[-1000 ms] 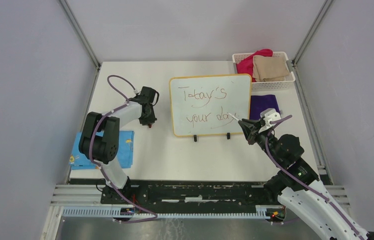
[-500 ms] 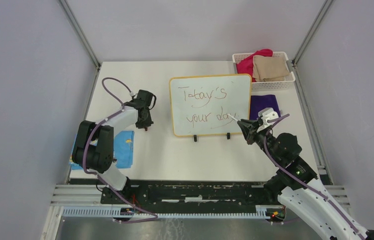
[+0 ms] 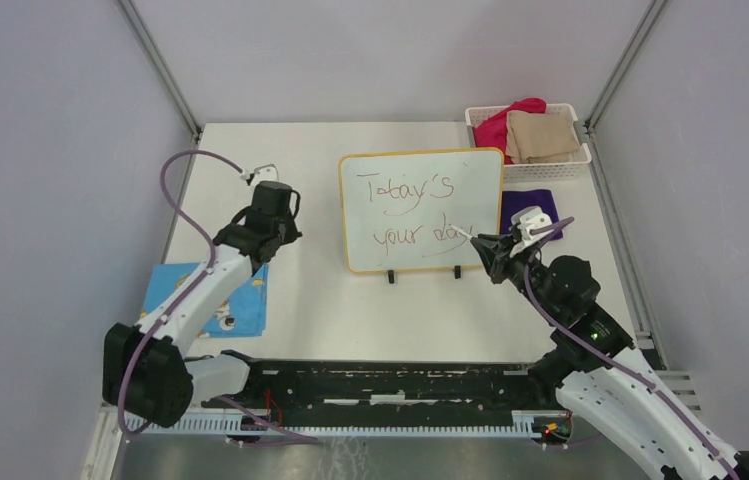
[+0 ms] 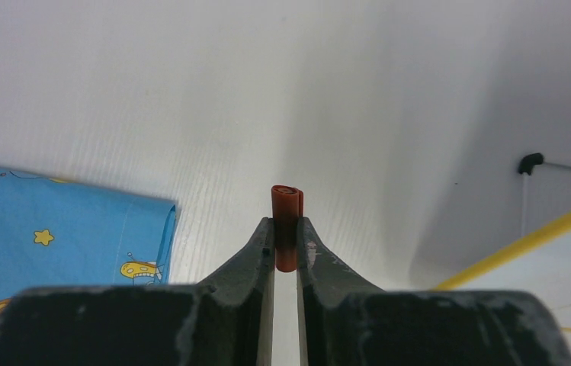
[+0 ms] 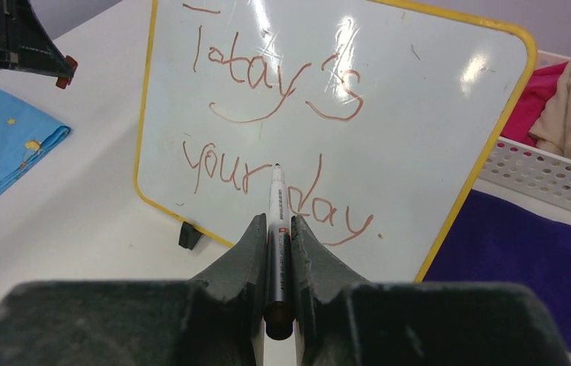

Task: Write a sentence on the whiteboard
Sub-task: Close the whiteboard marker at the center of the board.

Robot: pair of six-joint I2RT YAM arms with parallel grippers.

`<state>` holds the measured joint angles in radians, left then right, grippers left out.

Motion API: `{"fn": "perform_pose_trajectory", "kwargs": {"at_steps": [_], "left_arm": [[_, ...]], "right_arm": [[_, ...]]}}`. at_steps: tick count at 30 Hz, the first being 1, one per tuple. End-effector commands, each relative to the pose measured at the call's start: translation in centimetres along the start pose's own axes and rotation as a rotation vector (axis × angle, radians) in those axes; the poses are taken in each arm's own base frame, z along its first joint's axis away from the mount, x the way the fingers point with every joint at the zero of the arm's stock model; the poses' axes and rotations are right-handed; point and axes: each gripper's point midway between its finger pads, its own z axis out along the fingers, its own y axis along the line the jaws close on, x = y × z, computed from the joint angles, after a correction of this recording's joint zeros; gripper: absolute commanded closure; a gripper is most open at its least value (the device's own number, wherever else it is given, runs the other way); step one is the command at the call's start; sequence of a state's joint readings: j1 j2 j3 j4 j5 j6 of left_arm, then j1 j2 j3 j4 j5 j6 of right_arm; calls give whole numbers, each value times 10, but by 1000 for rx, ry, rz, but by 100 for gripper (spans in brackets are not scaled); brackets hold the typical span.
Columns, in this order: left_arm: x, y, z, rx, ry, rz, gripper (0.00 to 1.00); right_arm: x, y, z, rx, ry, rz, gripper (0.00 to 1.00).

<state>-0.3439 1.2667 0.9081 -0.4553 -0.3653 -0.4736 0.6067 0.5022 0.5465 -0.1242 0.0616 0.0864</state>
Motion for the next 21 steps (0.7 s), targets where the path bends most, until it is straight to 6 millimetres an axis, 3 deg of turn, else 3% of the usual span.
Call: {"fn": "perform_pose_trajectory", "kwargs": {"at_steps": [1,5,8,13,18,21], "left_arm": [[-41,-7,-36,100,-183,-97,98],[-61,-17,-78,250,-290,-138,98],[-80,-29,-116,392,-377,-169,98],[-109,-49,-170,610,-496,-259,98],[-147,-69,-219,801,-578,-373,98],[-173,-82,-252,927,-620,-433,98]], "right_arm": [[-49,10,0,-47,-119,34,100],[-70,24,1,-118,-172,53,100],[-102,36,0,-187,-261,72,100],[-168,50,4,-260,-407,110,100],[-254,64,-4,-299,-609,143,100],[-281,81,-9,-287,-678,123,100]]}}
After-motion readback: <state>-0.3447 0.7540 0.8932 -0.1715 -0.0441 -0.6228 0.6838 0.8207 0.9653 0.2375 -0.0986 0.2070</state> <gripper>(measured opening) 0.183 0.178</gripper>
